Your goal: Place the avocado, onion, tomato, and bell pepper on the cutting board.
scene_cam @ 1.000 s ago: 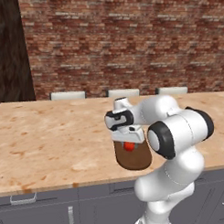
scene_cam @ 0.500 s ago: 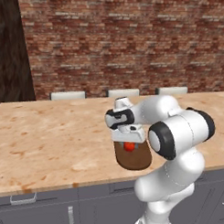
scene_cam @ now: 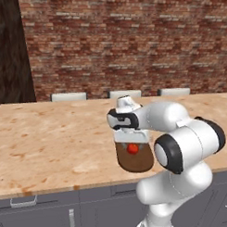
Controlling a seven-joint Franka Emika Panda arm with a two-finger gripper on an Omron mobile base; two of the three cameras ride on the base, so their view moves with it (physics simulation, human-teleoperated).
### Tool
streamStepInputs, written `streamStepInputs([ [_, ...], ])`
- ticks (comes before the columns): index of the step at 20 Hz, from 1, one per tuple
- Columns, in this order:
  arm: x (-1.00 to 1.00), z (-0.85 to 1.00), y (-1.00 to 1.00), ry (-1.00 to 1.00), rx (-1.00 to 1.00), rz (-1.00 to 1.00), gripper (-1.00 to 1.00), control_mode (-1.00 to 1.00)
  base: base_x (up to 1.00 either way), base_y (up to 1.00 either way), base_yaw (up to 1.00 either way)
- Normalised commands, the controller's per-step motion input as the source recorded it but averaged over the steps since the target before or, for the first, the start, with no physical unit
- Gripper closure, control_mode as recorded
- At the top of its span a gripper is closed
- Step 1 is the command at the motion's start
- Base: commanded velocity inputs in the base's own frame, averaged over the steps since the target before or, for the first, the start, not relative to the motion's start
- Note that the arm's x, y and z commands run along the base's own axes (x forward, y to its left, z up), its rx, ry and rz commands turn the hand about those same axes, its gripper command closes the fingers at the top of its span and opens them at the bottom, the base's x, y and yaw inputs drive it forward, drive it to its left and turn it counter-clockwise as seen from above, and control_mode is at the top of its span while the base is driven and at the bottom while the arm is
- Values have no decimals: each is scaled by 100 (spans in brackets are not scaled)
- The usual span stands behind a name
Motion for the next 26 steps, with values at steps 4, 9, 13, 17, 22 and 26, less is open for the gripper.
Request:
streamStepInputs([
  [4, 0, 34, -23, 0, 0, 3, -100, -100, 0, 0, 0],
  [9, 0, 31, -42, 0, 4, 1, -100, -100, 0, 0, 0],
  [13, 0, 19, -51, 0, 6, 2, -100, -100, 0, 0, 0],
  [17, 0, 5, -54, 0, 7, 2, -100, -100, 0, 0, 0],
  [22, 0, -1, -48, 0, 6, 3, -100, -100, 0, 0, 0],
  [26, -15, -12, -33, -15, 3, 0, -100, -100, 0, 0, 0],
])
